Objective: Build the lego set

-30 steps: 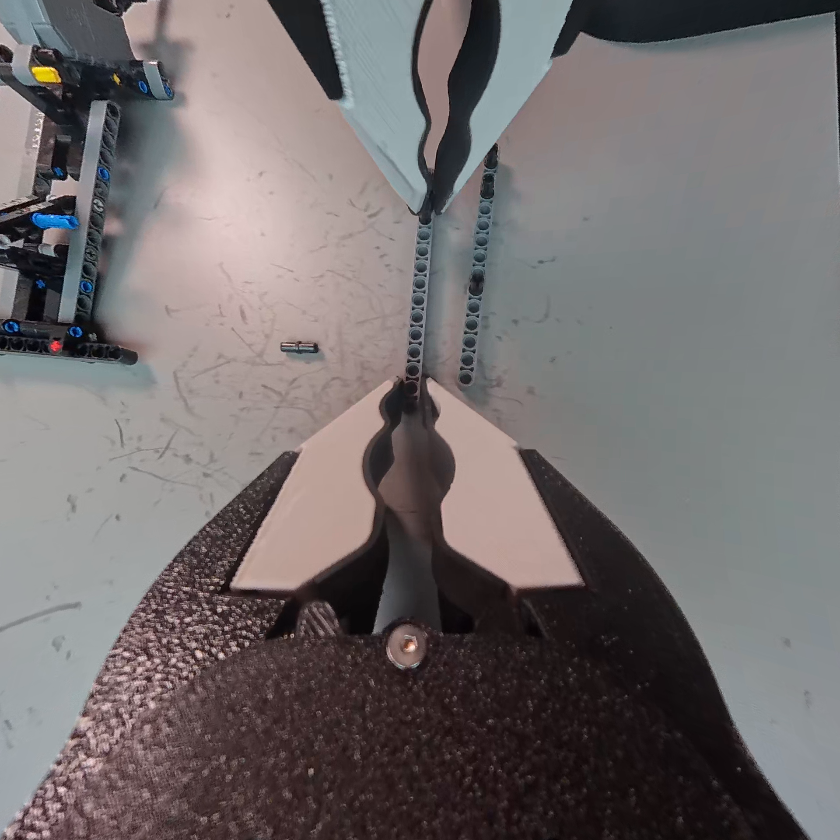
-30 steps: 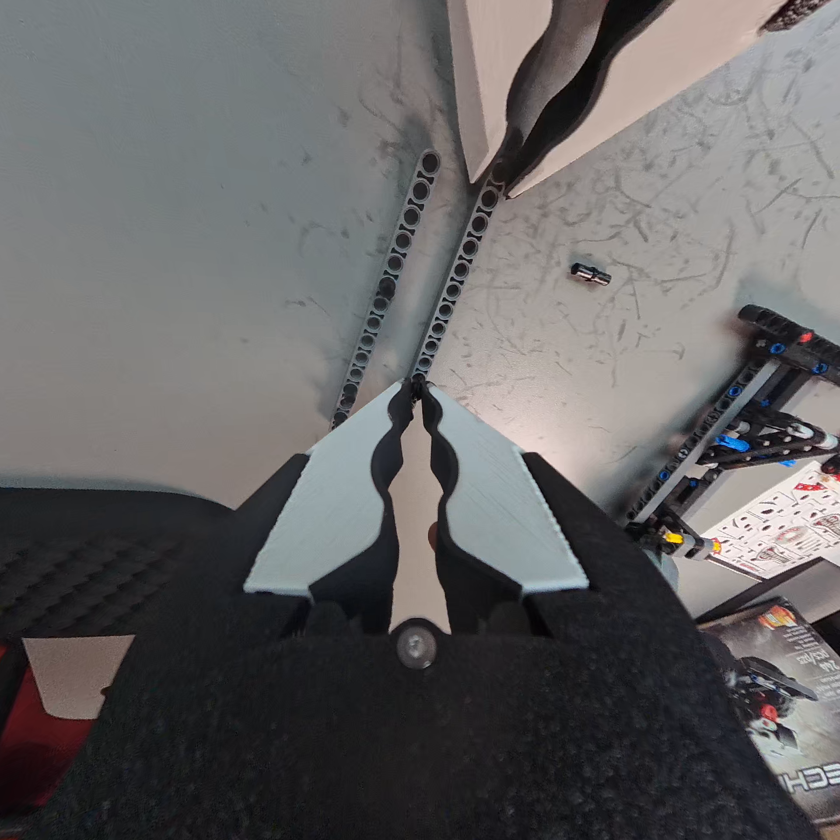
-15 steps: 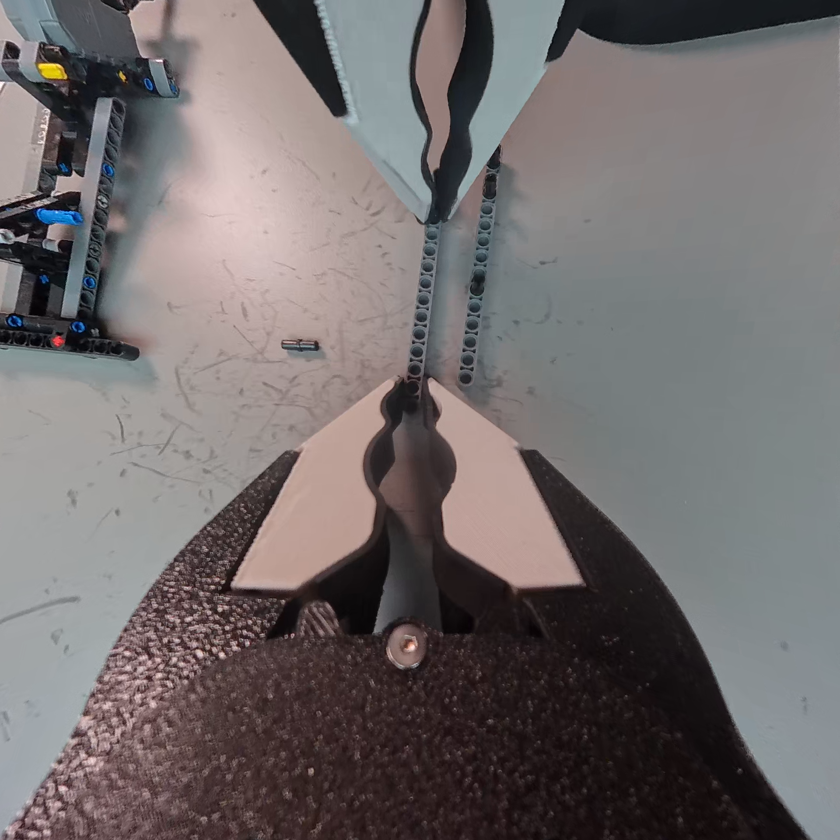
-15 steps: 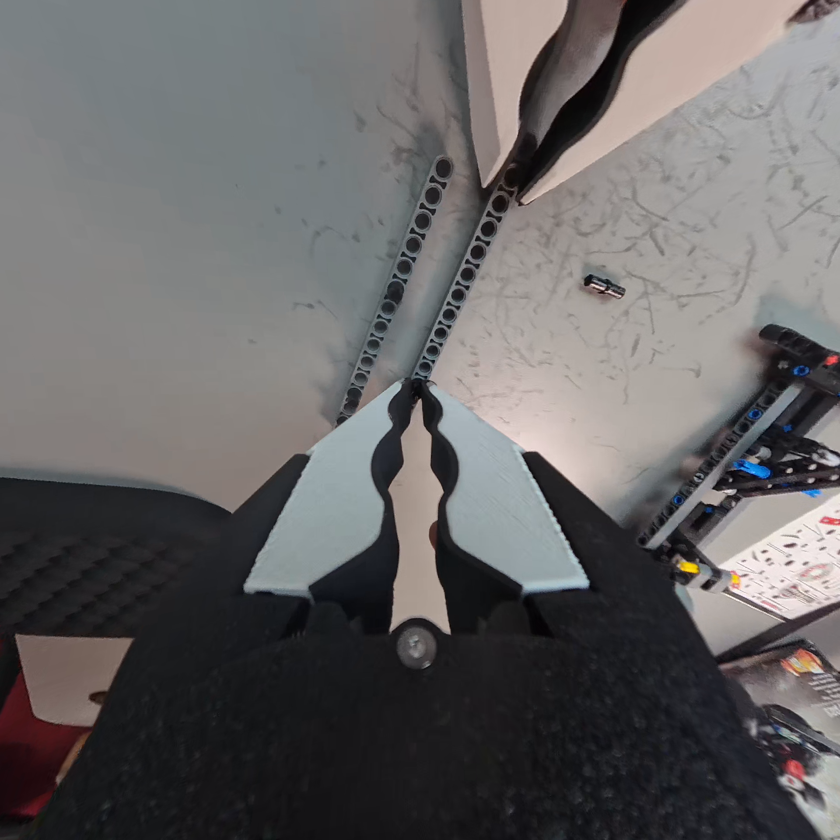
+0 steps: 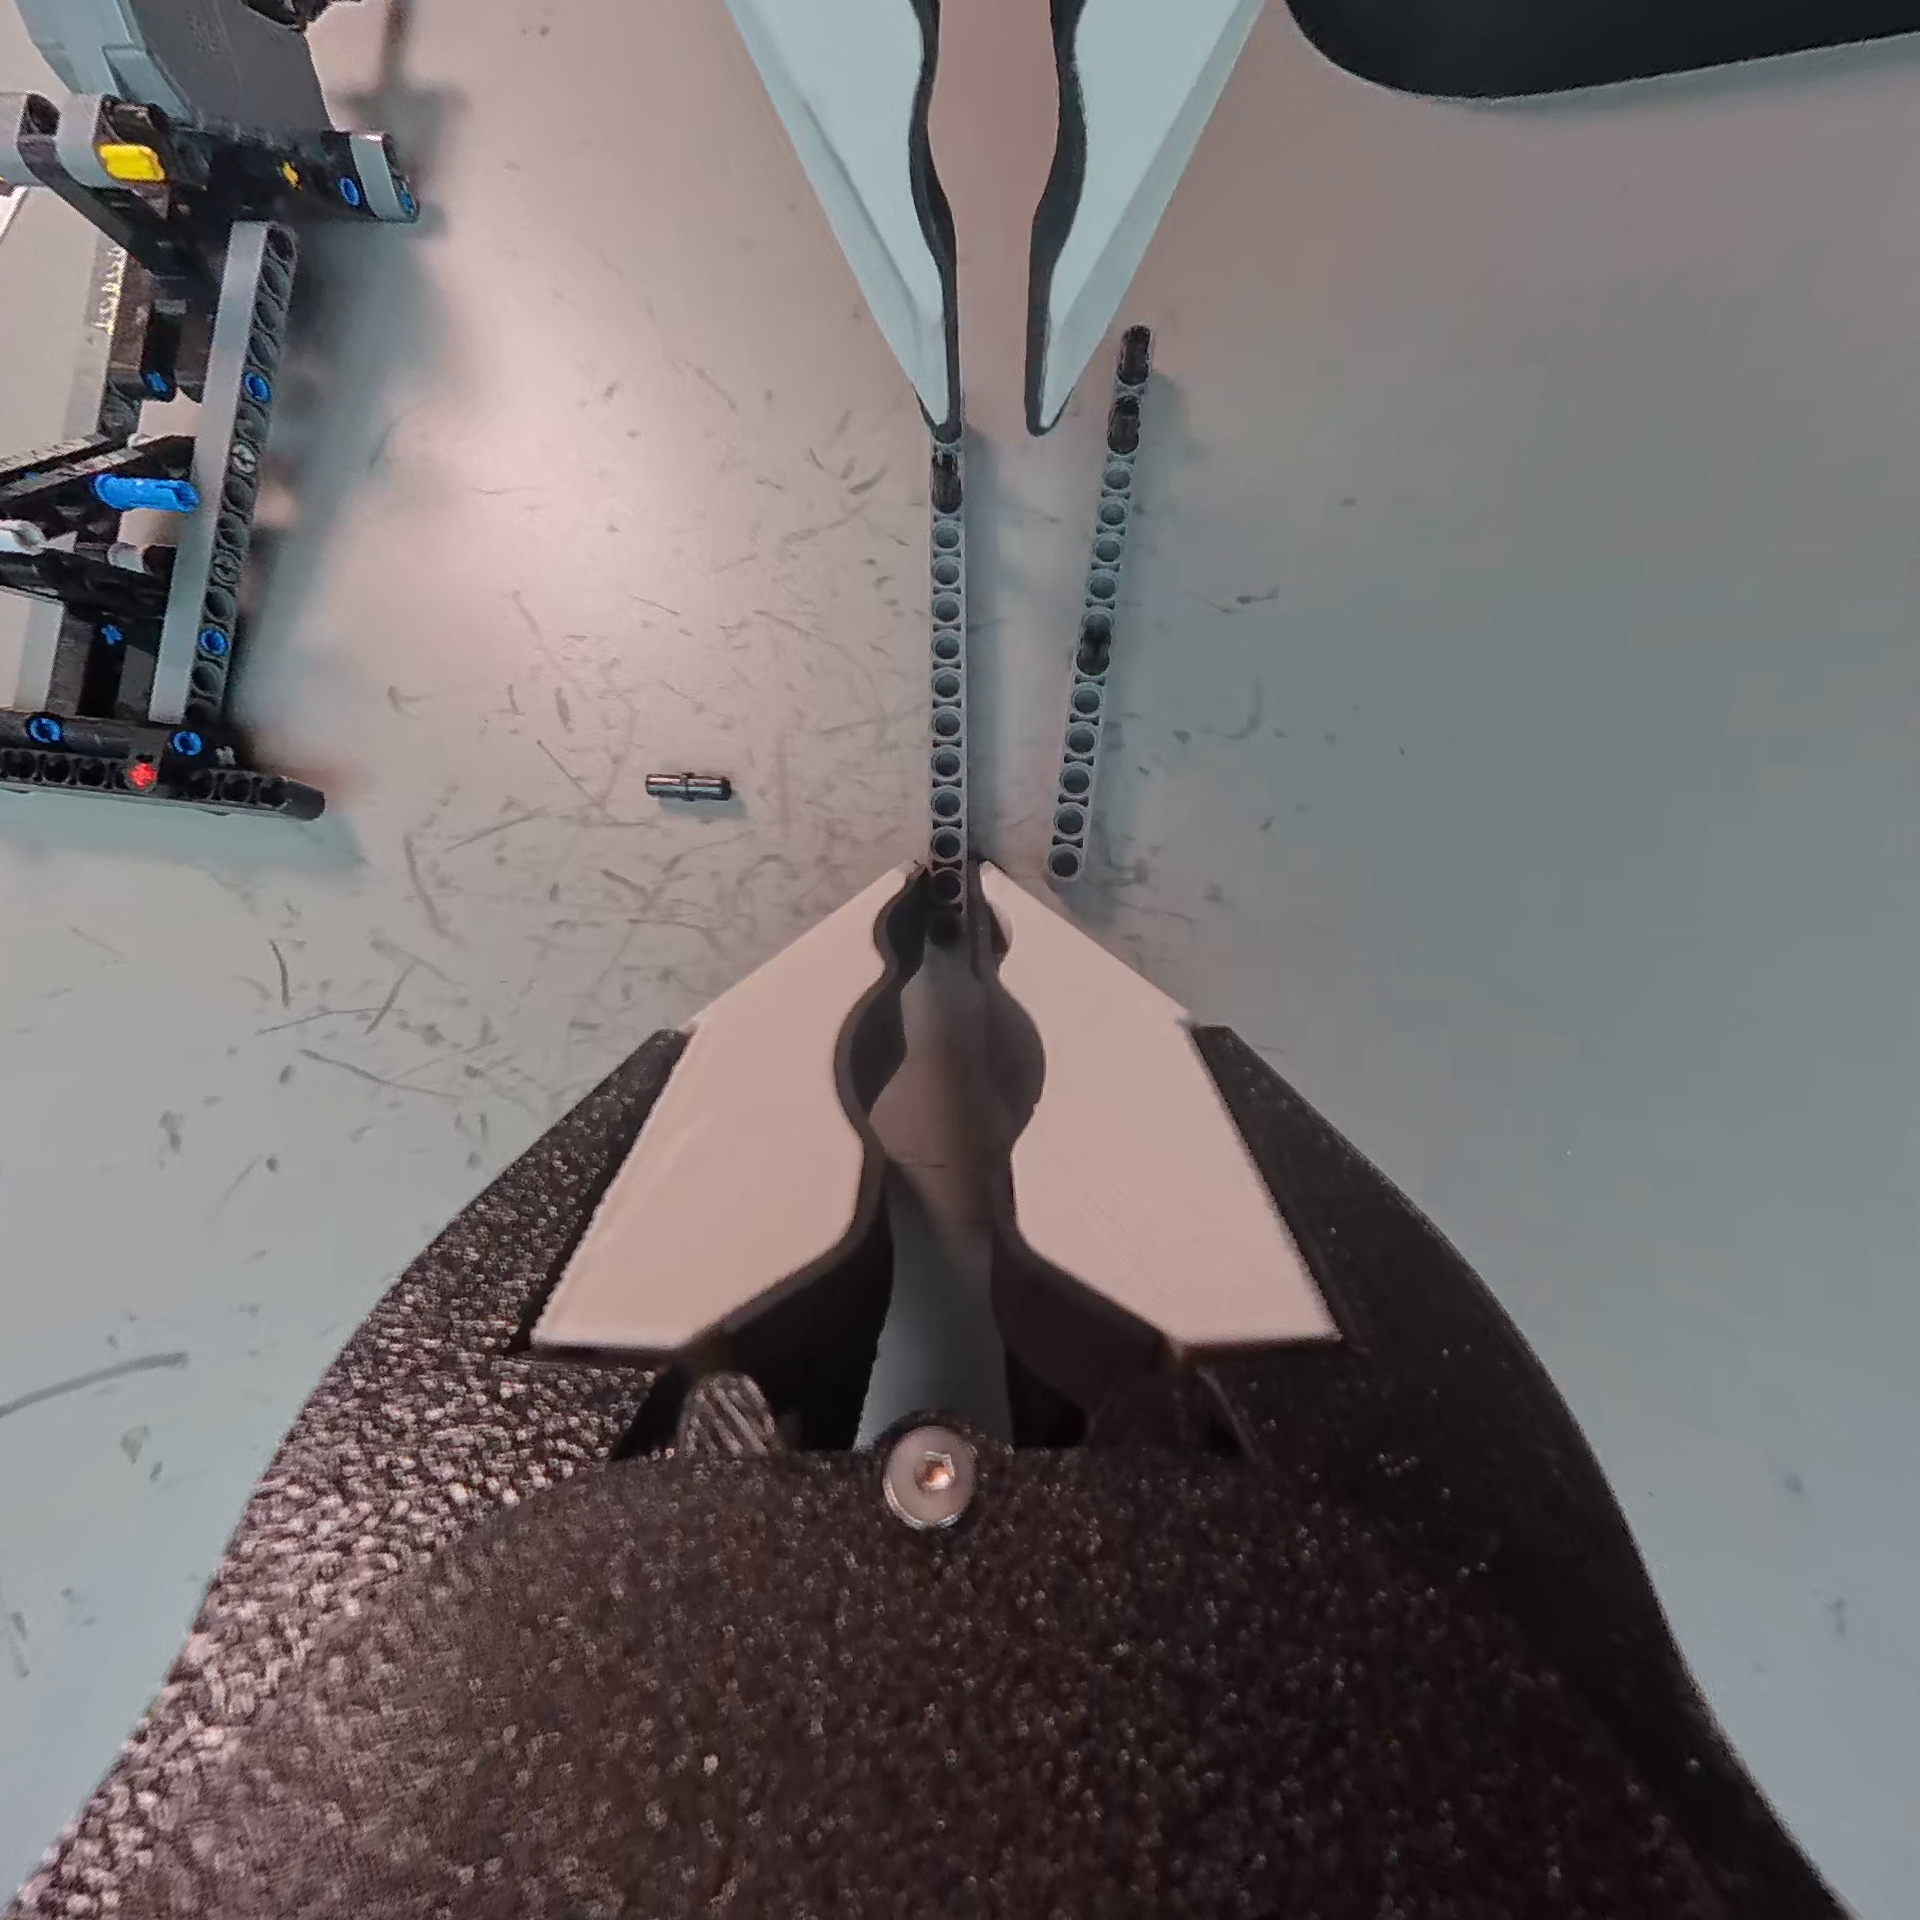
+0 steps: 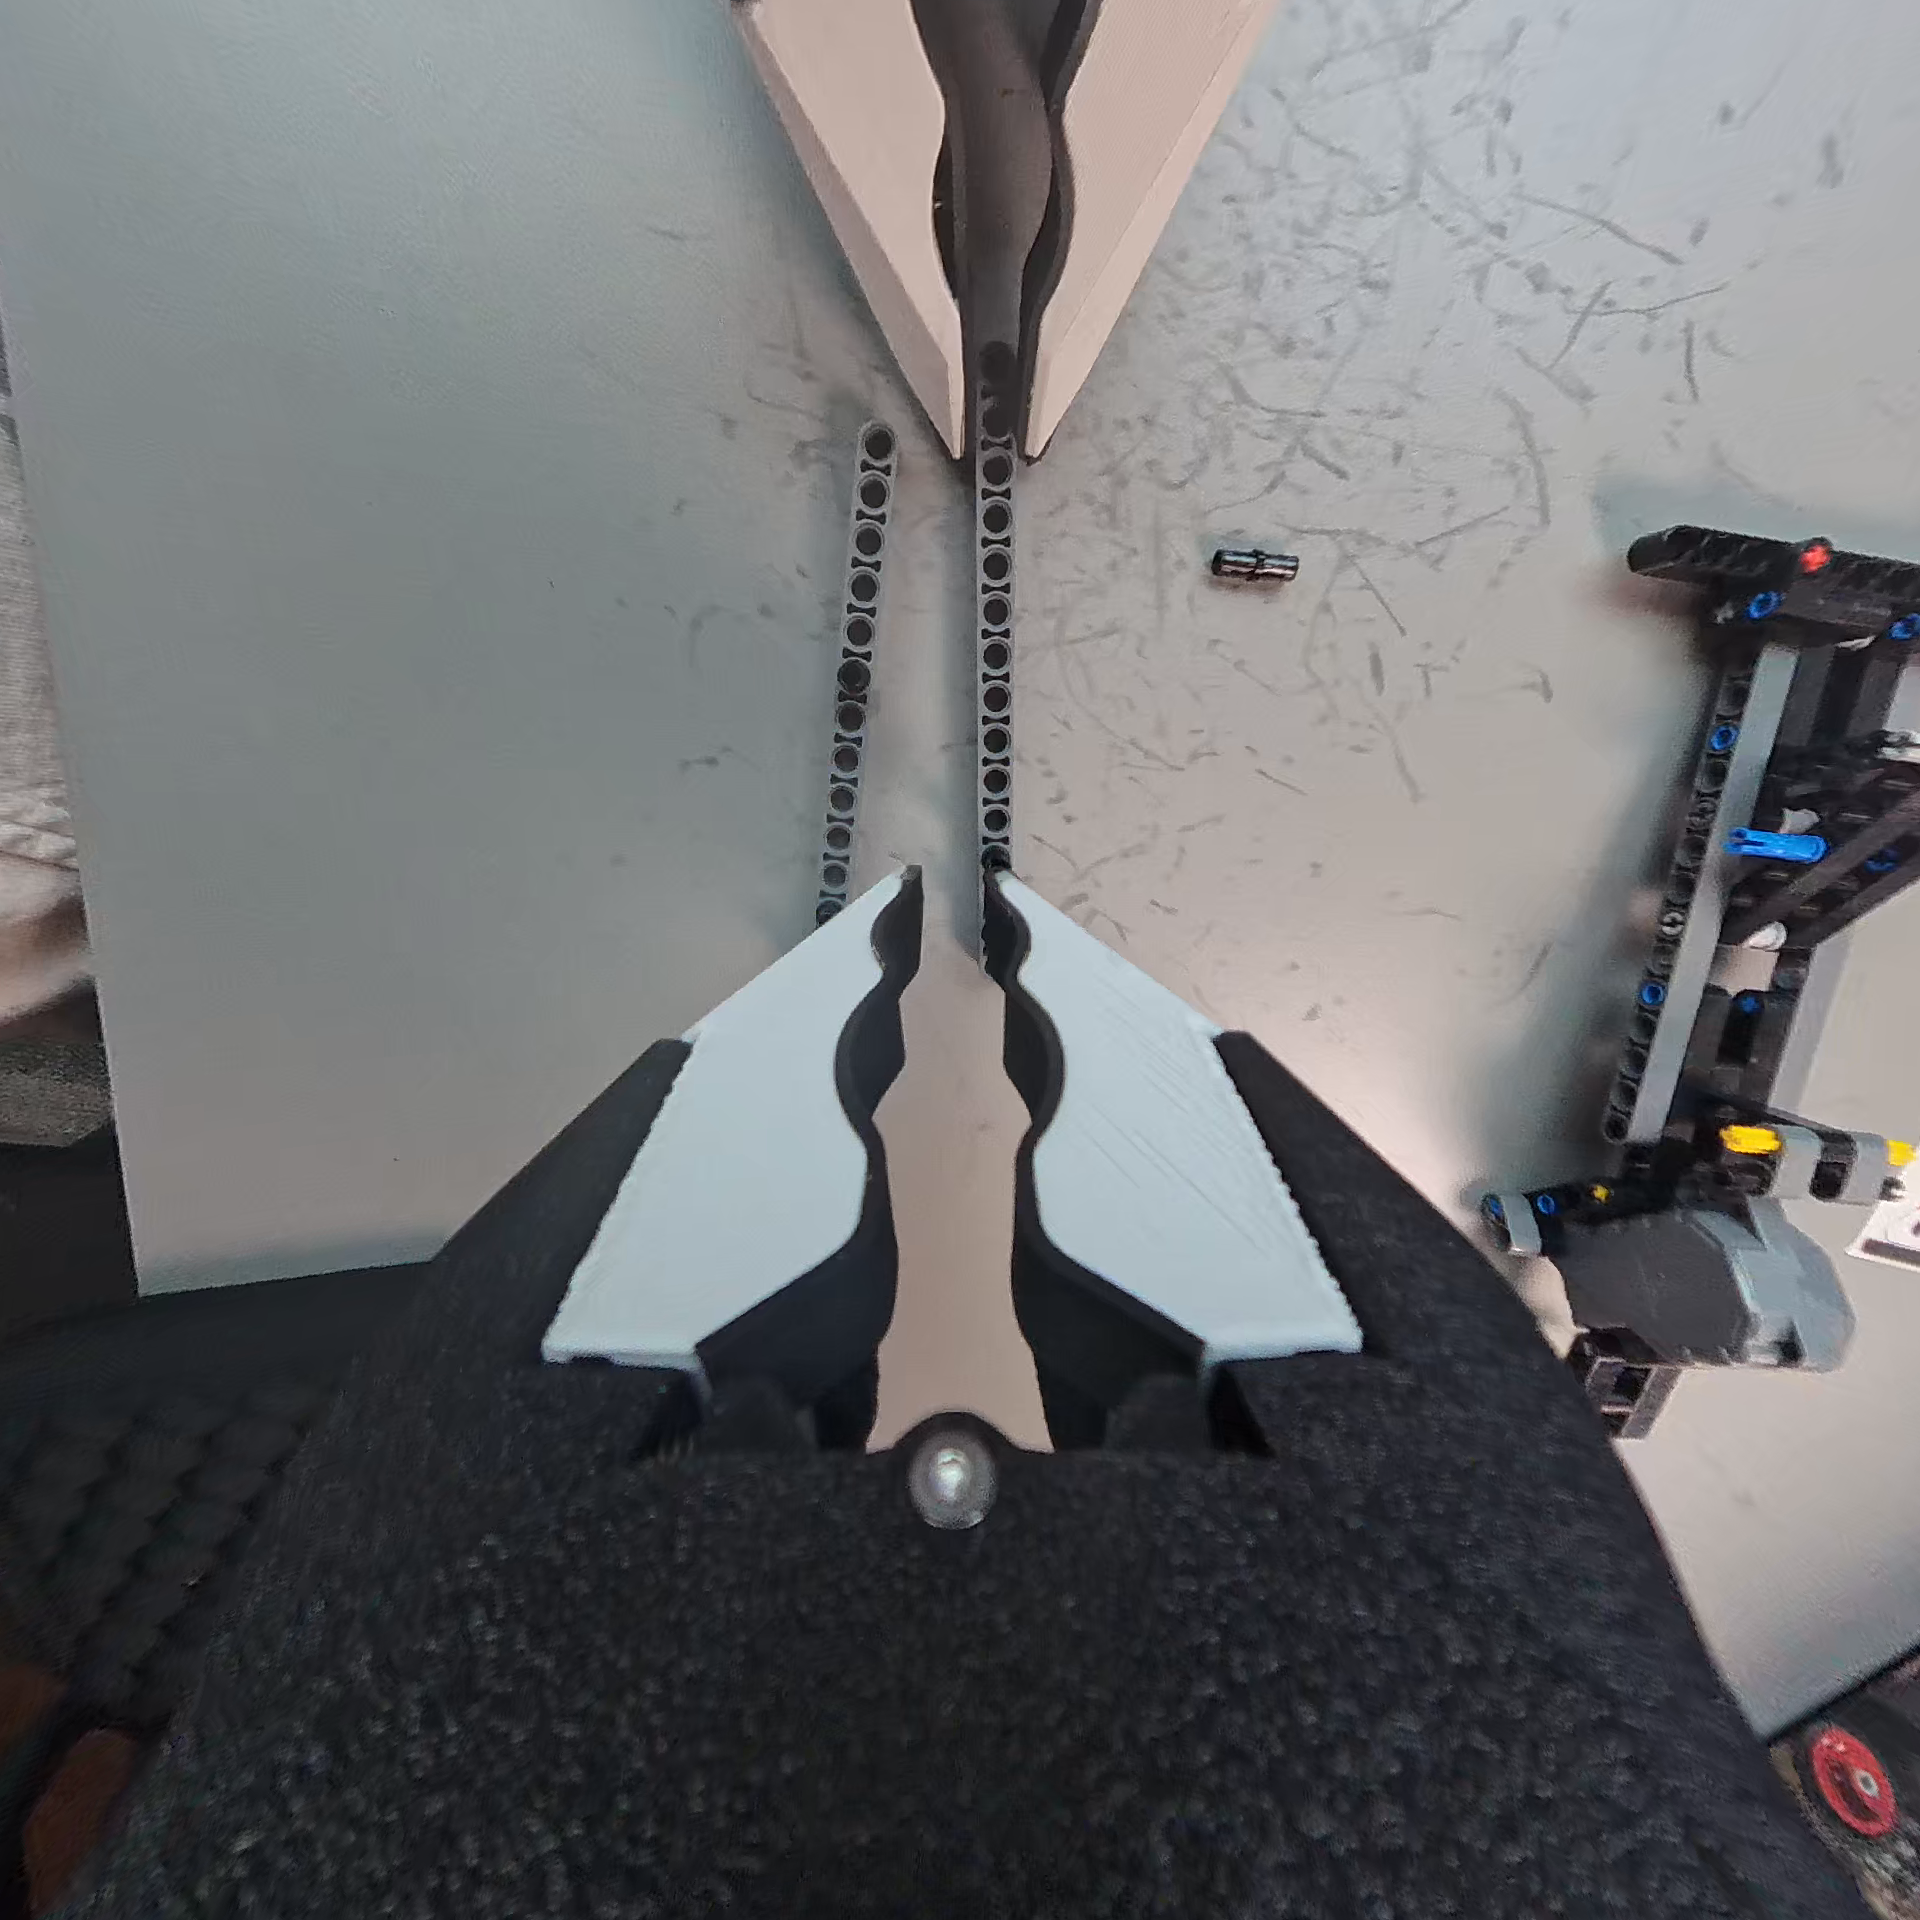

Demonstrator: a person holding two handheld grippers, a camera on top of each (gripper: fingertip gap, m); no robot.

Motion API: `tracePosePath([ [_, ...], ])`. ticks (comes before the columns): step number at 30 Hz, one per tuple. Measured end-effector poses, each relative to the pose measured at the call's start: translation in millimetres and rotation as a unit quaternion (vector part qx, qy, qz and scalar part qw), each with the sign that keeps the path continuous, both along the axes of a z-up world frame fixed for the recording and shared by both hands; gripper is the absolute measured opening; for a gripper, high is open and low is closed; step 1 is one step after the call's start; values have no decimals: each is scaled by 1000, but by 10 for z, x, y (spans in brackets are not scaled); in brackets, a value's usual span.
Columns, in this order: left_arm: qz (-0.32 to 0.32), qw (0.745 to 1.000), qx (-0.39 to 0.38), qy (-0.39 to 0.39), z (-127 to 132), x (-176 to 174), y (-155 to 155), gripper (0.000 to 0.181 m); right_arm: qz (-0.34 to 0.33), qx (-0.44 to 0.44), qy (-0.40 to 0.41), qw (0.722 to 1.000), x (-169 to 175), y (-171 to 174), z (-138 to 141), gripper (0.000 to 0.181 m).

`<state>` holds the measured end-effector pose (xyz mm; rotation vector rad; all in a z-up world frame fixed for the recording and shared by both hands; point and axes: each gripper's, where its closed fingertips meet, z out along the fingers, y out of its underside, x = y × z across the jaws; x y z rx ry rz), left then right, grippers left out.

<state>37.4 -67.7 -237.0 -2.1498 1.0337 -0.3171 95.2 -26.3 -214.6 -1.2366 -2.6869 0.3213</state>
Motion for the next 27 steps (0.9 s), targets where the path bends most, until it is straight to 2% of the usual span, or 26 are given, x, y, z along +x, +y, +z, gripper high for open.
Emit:
tracePosePath([
  [5,-1,1000,2,1,-2,1,0,9,-4,10,7,1000,-58,47,-32,10],
  [8,-1,1000,2,2,-3,1,0,9,0,14,1,1000,-77,48,-72,0],
  [15,-2,1000,0,0,-6,3,-1,9,30,48,-38,998,-77,53,-100,0],
  [20,-2,1000,0,0,-8,4,-3,9,27,46,-33,998,-82,48,-94,0],
  [22,-2,1000,0,-1,-7,2,-1,9,21,16,5,1000,-201,-7,-2,2],
  [24,-1,1000,3,2,-7,0,1,9,-16,-33,55,998,-425,-54,181,9],
  [27,1,1000,6,4,-7,-3,7,10,-28,-6,90,996,-623,34,137,19],
])
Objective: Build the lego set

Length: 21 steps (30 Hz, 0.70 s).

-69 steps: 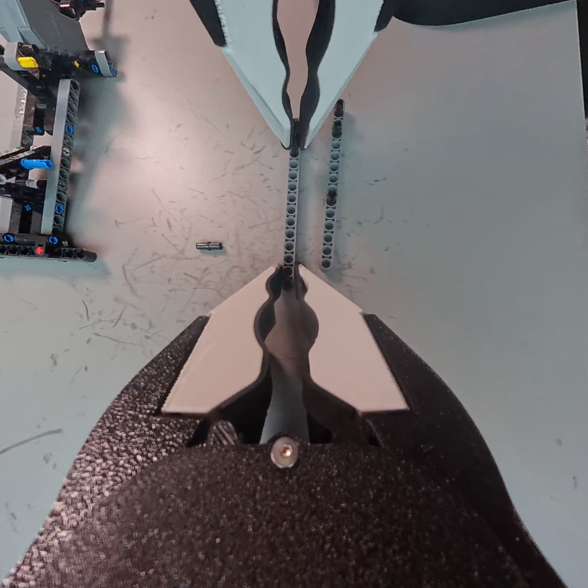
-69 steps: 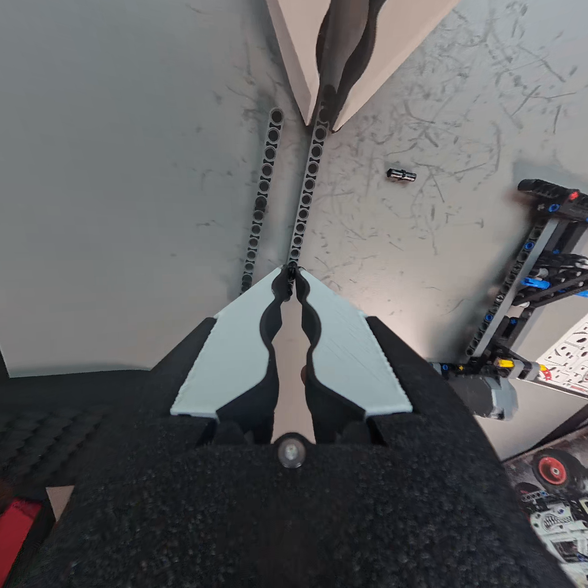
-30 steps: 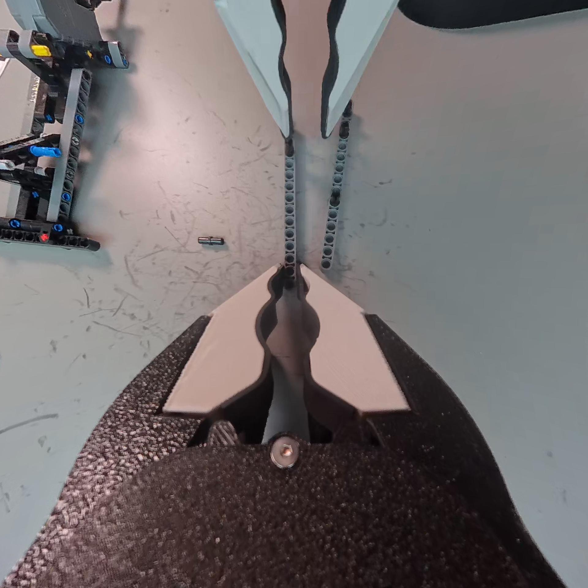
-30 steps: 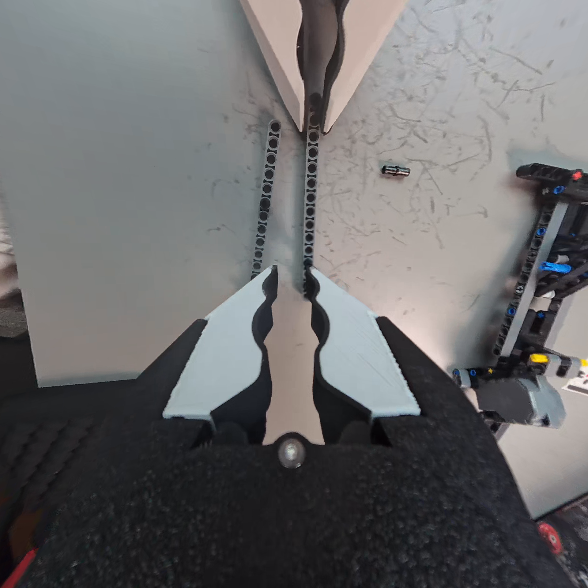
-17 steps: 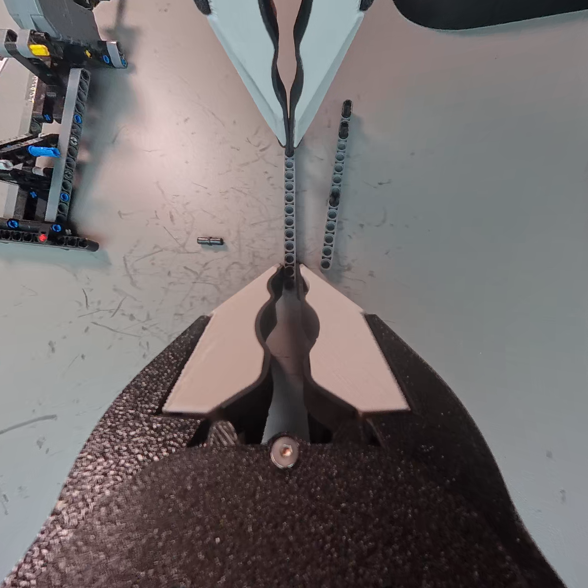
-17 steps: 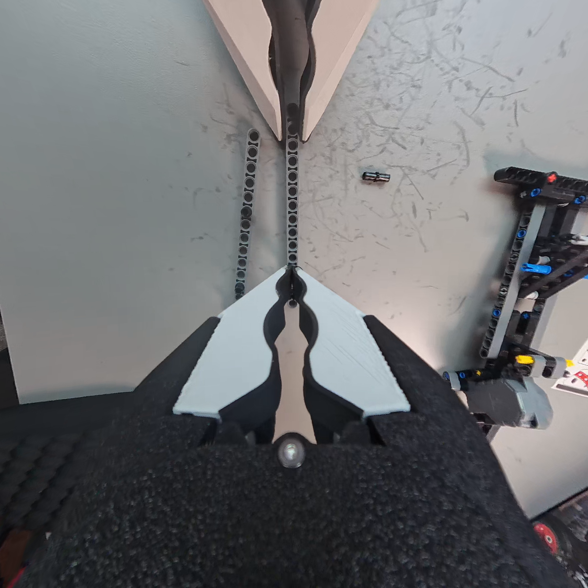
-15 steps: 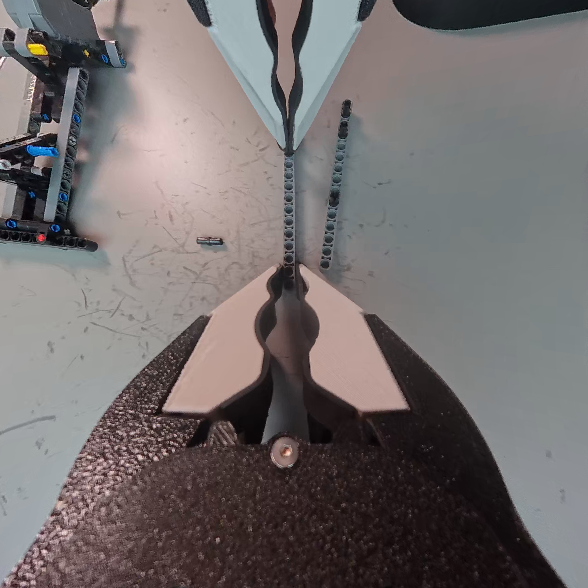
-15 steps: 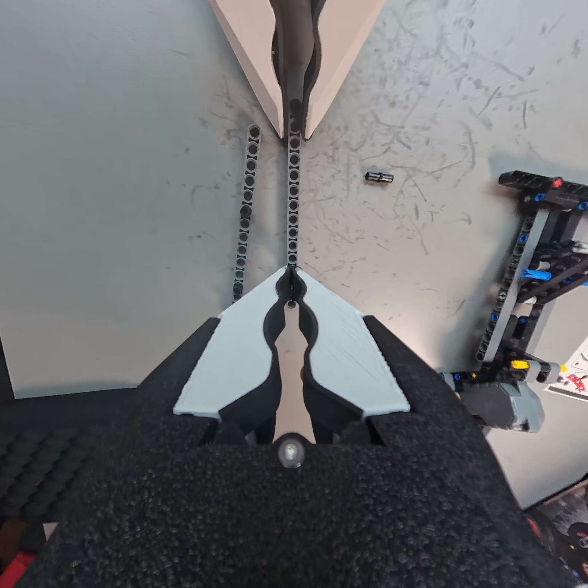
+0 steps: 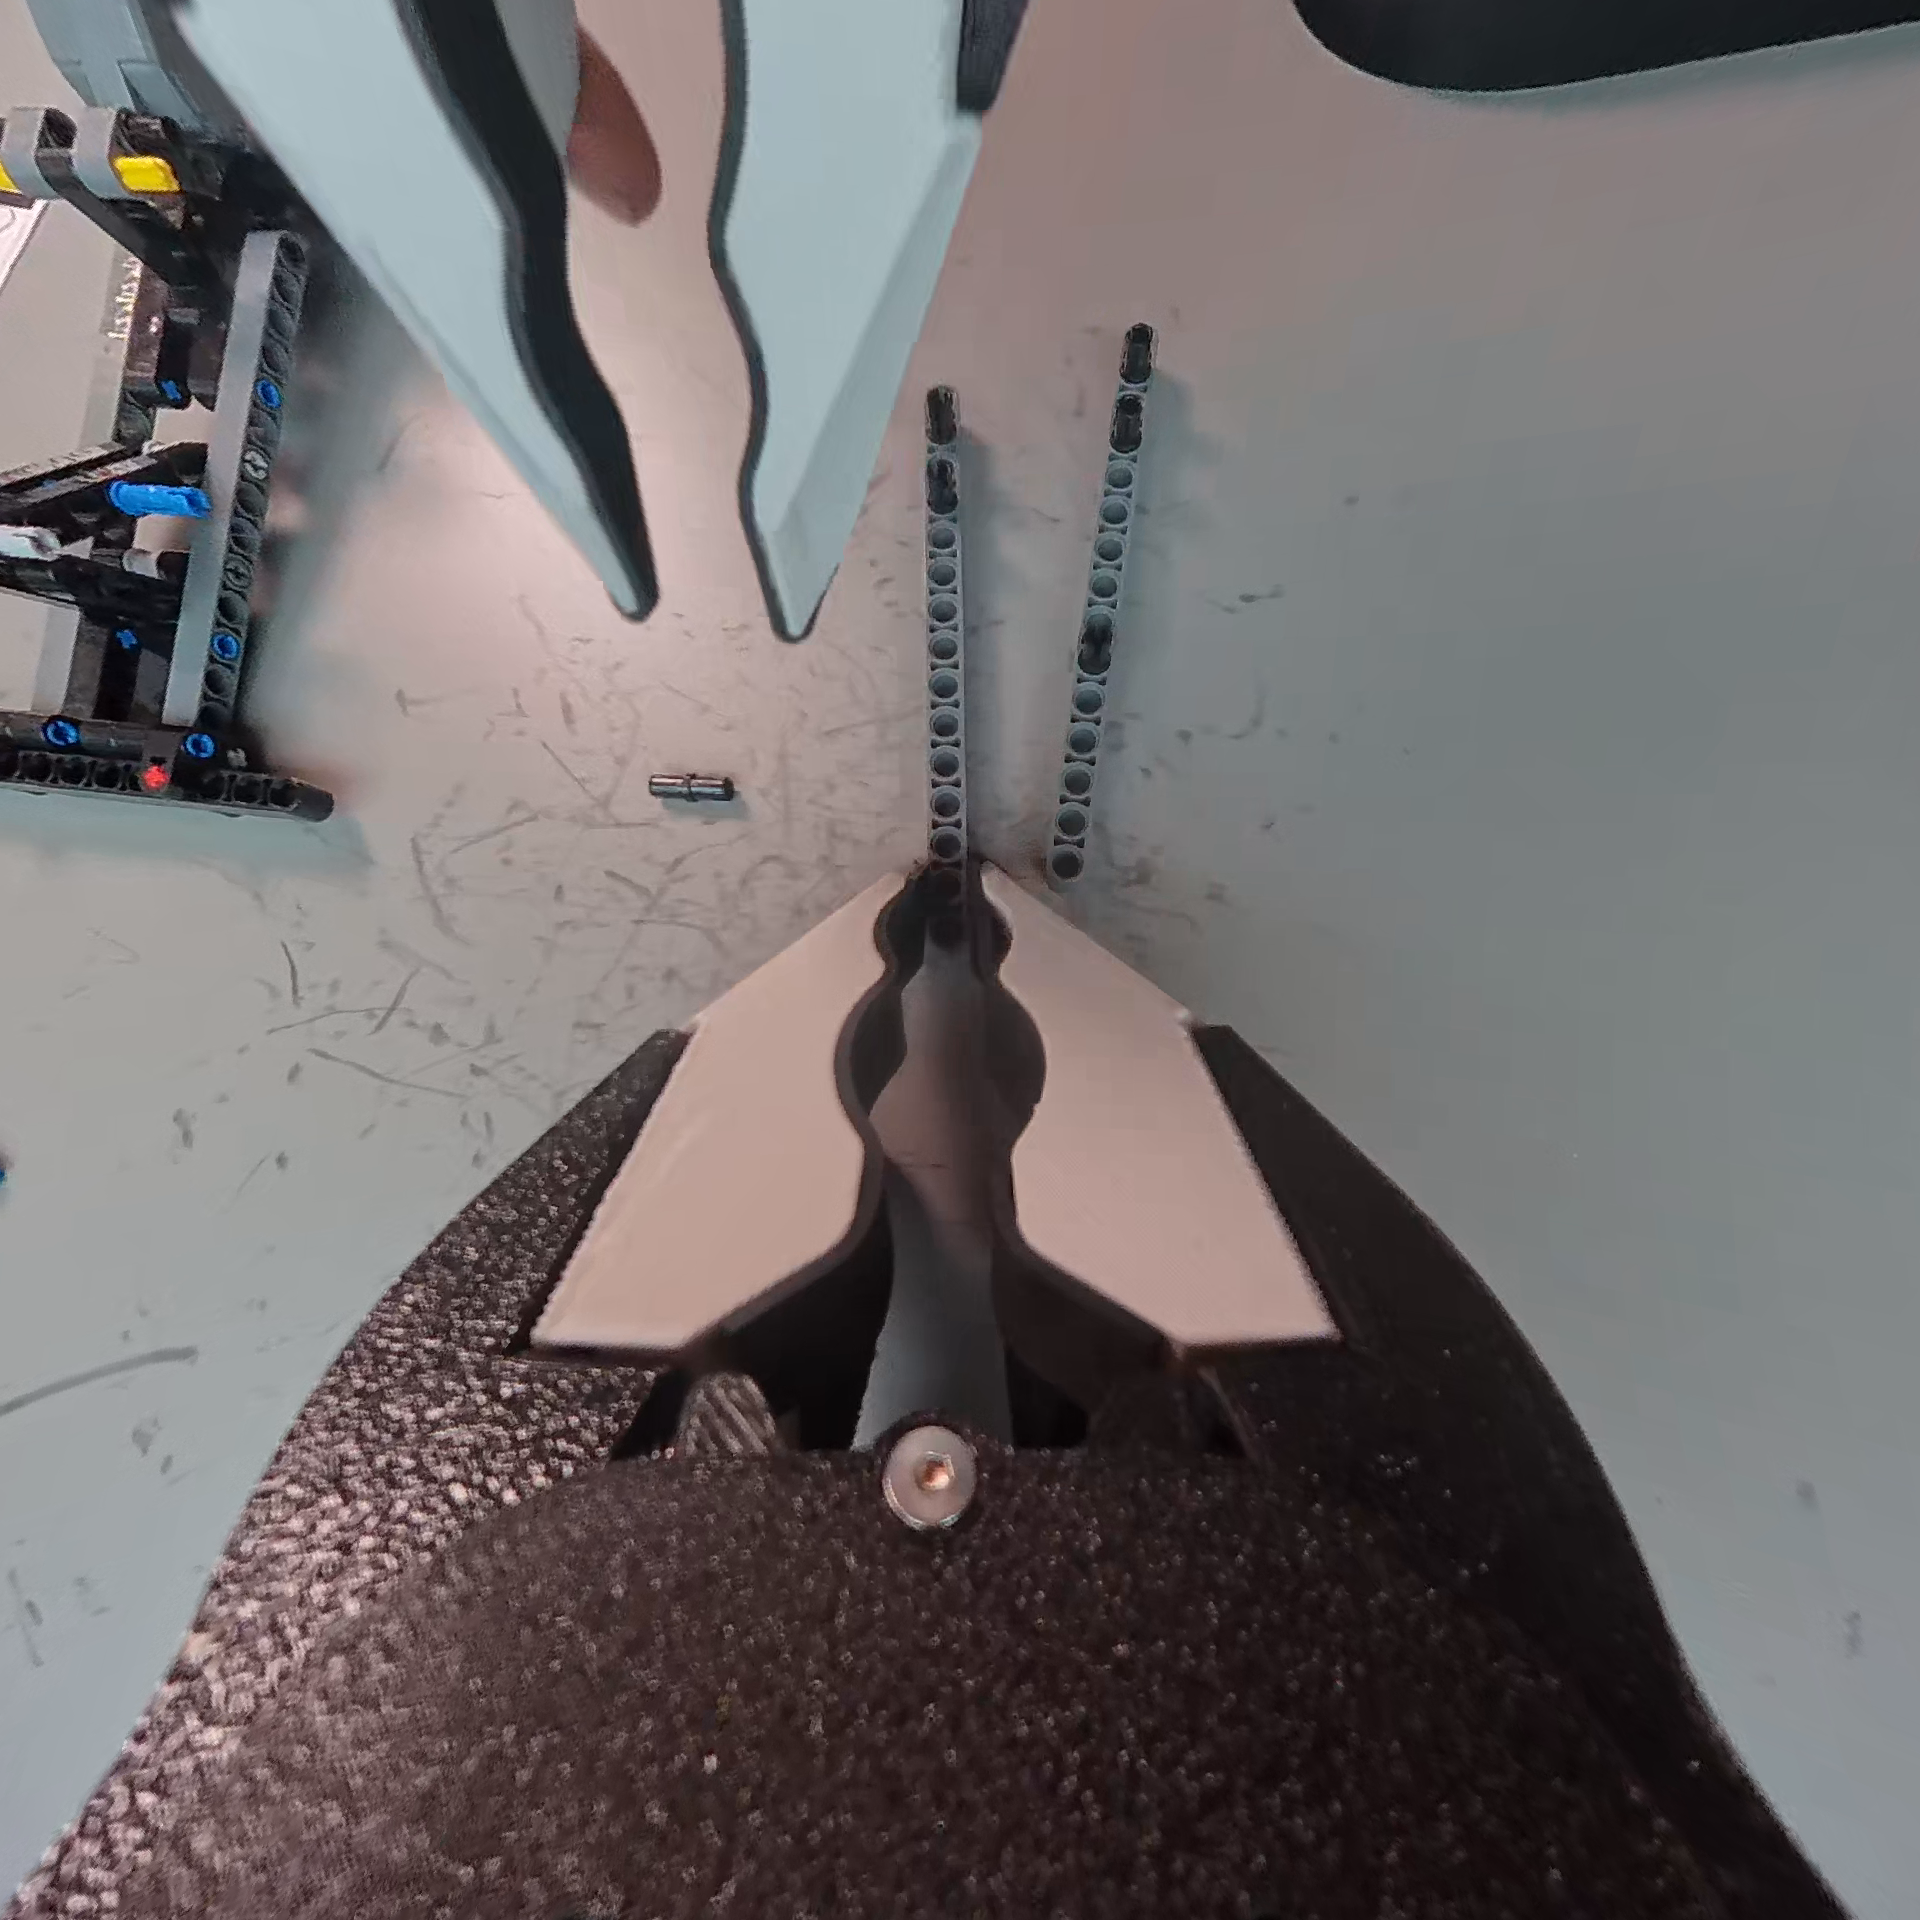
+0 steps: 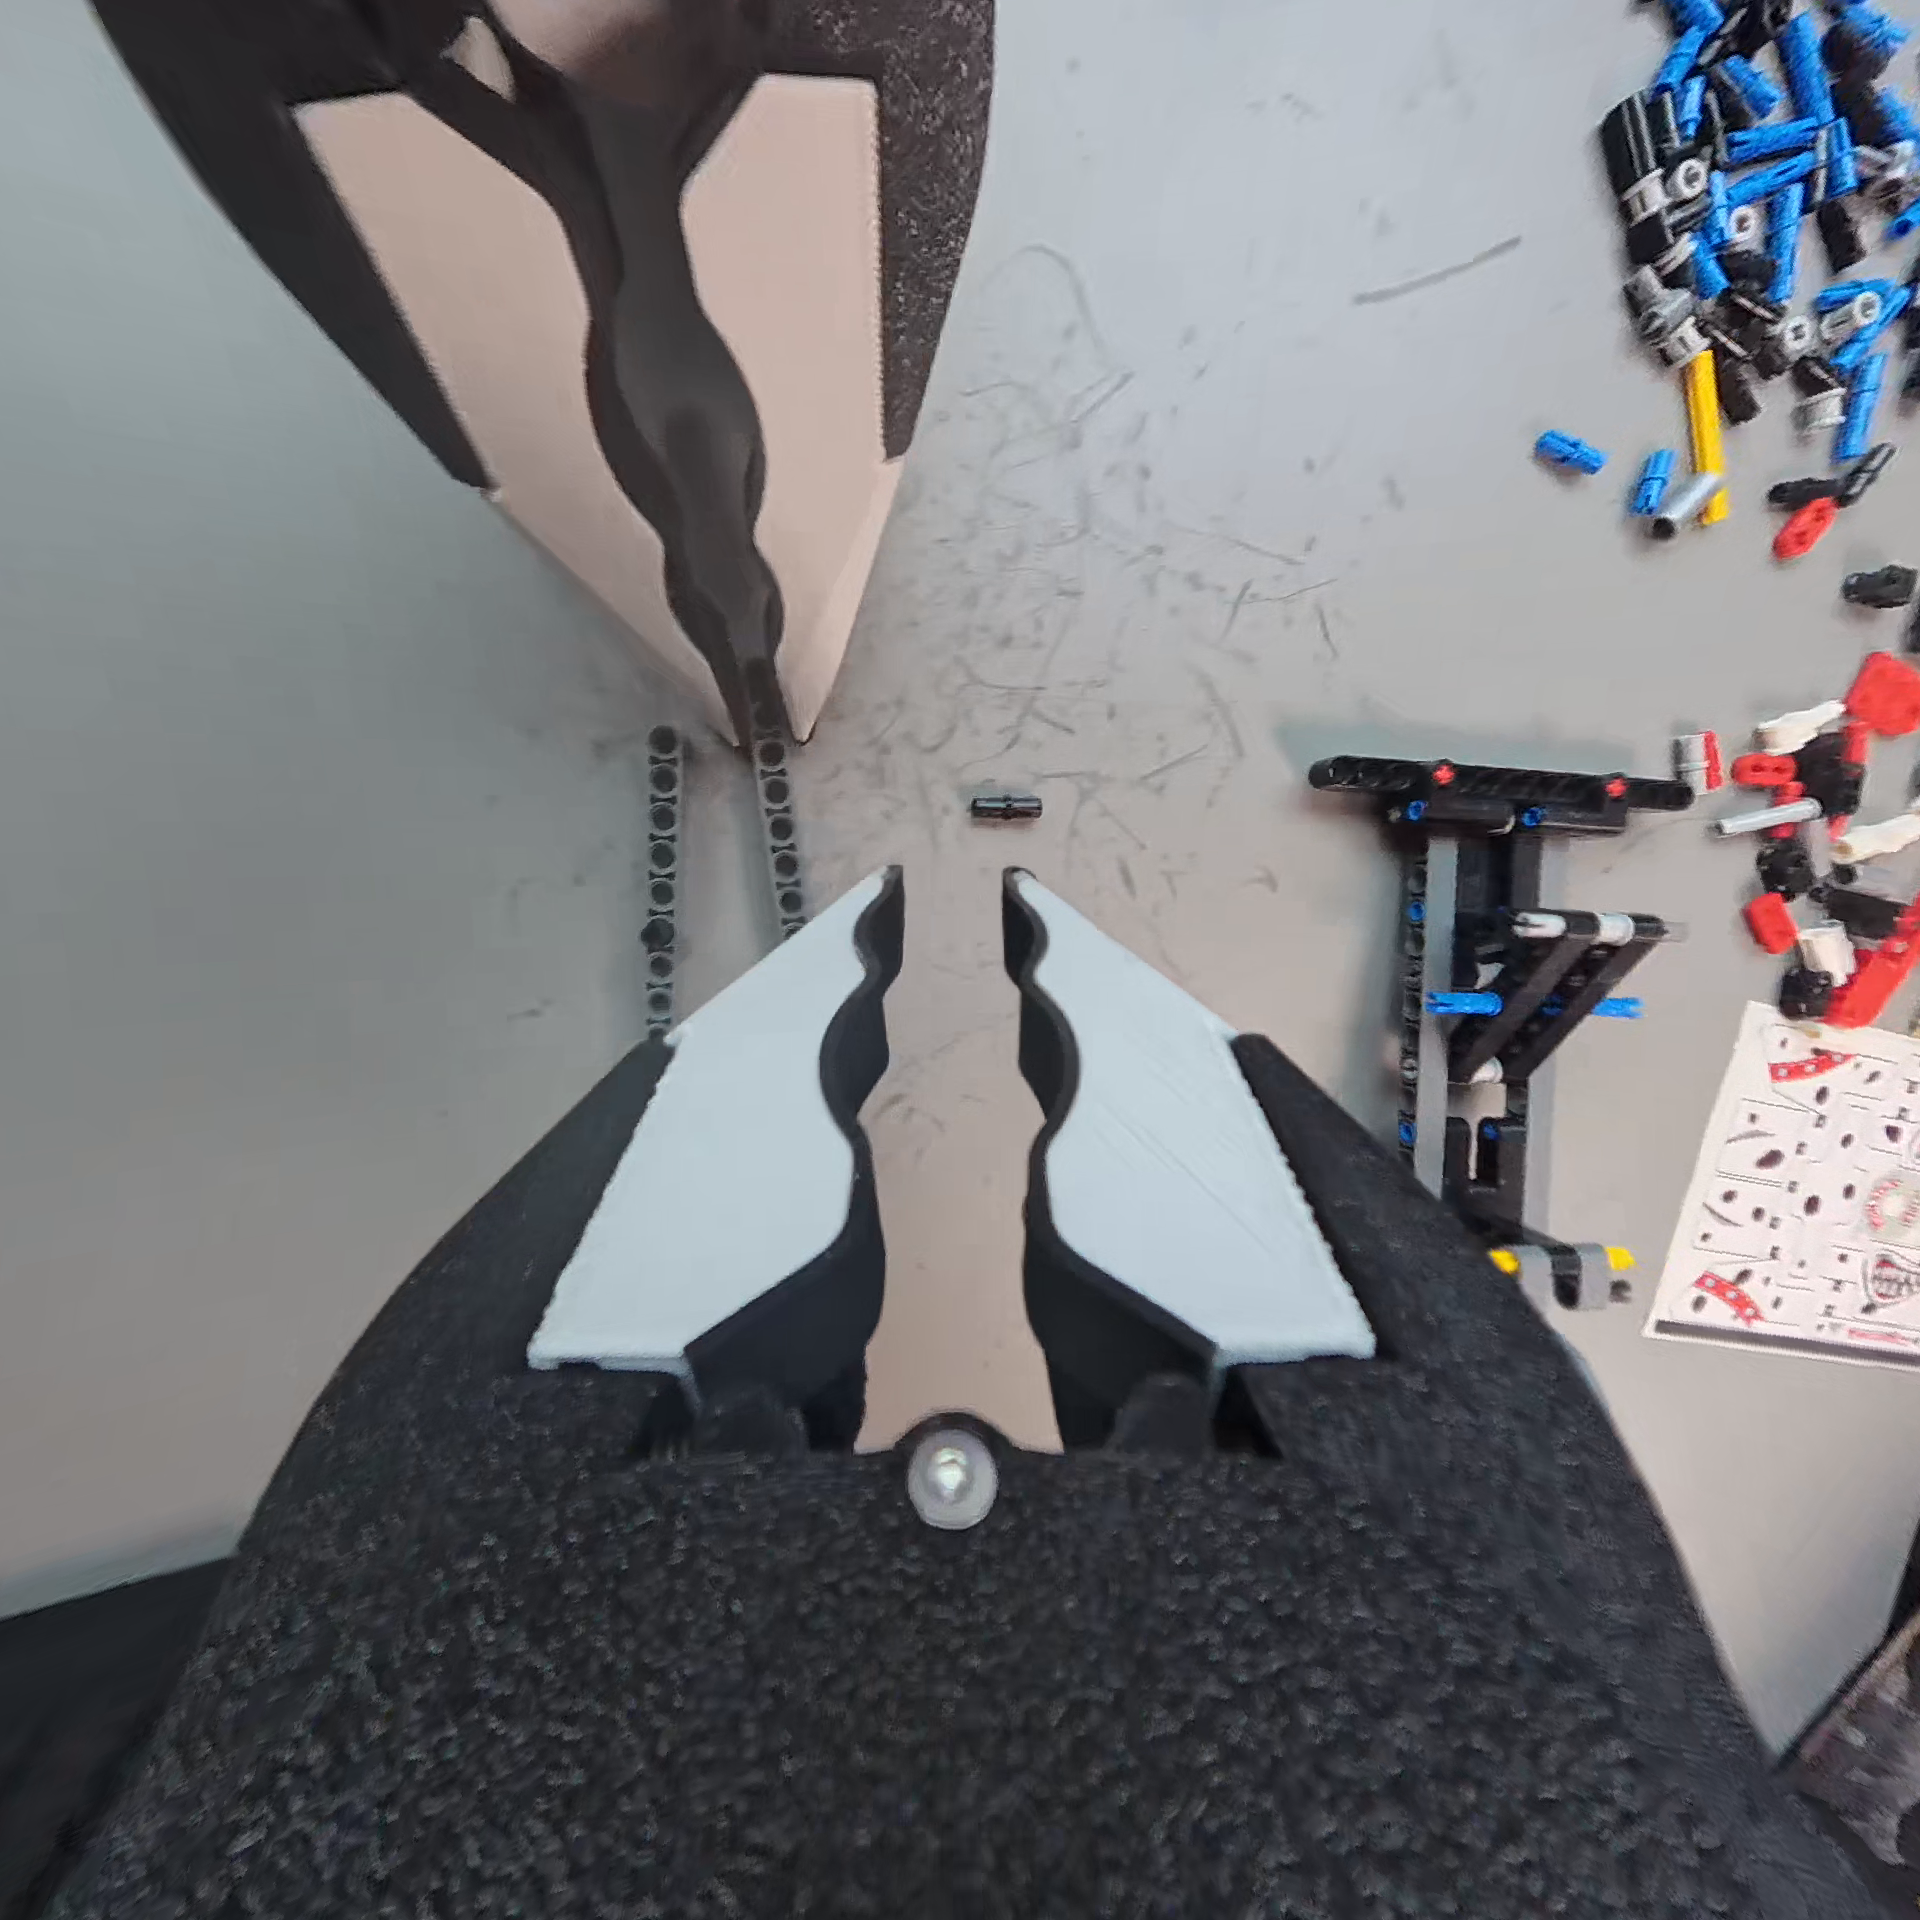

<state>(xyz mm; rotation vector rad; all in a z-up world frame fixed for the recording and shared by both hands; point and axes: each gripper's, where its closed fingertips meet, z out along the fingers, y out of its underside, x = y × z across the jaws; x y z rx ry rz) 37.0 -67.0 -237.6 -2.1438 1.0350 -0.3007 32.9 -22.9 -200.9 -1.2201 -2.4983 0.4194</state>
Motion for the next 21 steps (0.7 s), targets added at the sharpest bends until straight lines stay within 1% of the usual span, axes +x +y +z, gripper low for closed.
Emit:
tracePosePath([
  [4,9,1000,2,2,1,0,2,10,-28,1,-1,1000,-112,52,-265,27],
  [7,13,1000,3,4,2,0,1,10,-45,-25,-3,999,-166,80,-336,28],
  [11,3,1000,-3,-3,4,27,-24,10,-44,-54,-8,998,-208,54,-359,25],
  [14,-3,1000,-3,-15,37,47,-40,12,-32,-66,-16,997,-189,11,-368,18],
  [15,-3,1000,-1,-24,67,49,-41,14,-29,-66,-13,997,-190,10,-367,15],
  [19,16,996,10,-84,255,-1,5,15,-26,-67,-4,997,-182,13,-358,15],
  [21,35,993,16,-114,343,-56,47,16,-21,-67,26,997,-206,-9,-271,15],
])
